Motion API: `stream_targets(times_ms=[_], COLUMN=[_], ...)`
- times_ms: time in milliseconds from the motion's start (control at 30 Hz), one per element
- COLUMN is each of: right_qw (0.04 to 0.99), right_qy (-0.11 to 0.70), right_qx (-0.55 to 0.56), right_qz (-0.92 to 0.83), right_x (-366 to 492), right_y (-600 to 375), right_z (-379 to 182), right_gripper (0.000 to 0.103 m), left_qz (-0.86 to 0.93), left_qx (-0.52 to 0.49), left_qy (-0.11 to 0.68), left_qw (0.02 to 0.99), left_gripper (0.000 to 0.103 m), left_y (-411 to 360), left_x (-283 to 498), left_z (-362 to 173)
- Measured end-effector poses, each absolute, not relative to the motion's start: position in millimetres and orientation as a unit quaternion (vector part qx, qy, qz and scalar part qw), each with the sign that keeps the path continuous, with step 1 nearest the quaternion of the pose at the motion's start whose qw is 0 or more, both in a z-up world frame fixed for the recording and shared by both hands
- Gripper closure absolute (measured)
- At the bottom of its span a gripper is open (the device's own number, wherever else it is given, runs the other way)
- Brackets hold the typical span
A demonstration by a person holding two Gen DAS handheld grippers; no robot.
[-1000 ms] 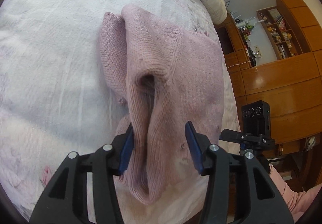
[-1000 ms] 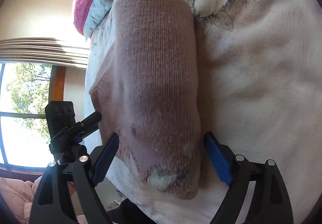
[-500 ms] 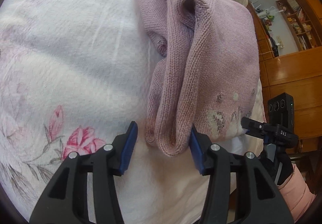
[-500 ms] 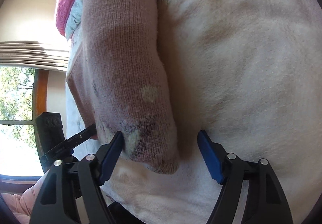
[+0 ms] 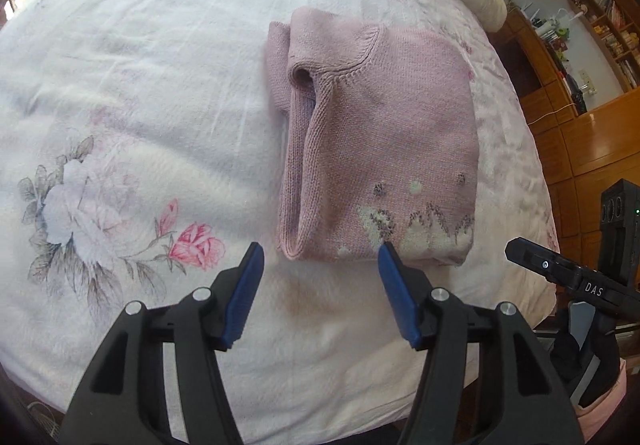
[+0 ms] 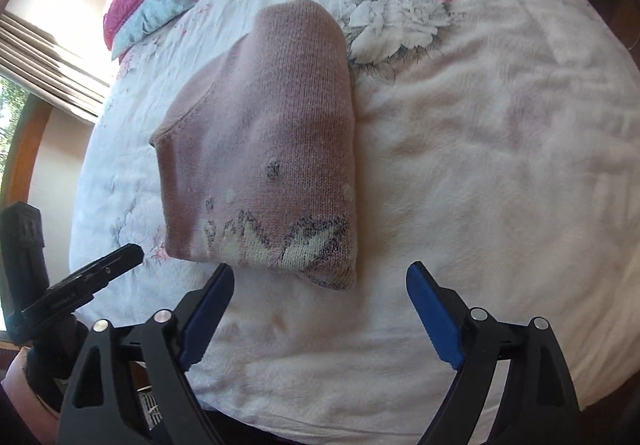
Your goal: Fold small clothes
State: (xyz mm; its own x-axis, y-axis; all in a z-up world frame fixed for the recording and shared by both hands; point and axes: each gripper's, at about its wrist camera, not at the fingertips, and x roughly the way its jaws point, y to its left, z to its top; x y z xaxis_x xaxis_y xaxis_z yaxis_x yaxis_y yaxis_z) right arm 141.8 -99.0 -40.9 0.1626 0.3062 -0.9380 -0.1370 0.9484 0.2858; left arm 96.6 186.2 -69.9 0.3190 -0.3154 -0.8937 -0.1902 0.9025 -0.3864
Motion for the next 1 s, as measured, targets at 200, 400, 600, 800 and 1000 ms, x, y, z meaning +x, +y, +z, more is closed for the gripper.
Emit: stream_targets(times_ms=[200,400,600,800,1000], right_qw=[0.791,0.824,0.827,0.83,0.831], right_qy=[0.595,0.559,0.556,0.549,0.549], right_qx=[0.021,-0.046,-0.036,-0.036,-0.053], right_qz=[0.141,0.074,0.077,0.085,0.078], right_x=[124,114,108,98,91], right_y=[-92,-85,-83,-81,-77], right_z=[5,37,52,68,78], right_gripper=[0.009,0.004,0.004,0.004,0.004], left_qz=[-0.013,0.037,0.038,0.034,0.039], left_qx=[-0.16,-0.129,-0.125,-0.119,-0.119], left_qy=[0.565,0.556,0.557,0.557,0.554], left_qw=[0.81,0.821,0.82,0.821,0.823], left_gripper=[0.033,0.032,0.032,0.032,0.032], left_y=[172,163,156,148,146], left_x=[81,68,55,45,41], left_z=[-19,12,23,29,35])
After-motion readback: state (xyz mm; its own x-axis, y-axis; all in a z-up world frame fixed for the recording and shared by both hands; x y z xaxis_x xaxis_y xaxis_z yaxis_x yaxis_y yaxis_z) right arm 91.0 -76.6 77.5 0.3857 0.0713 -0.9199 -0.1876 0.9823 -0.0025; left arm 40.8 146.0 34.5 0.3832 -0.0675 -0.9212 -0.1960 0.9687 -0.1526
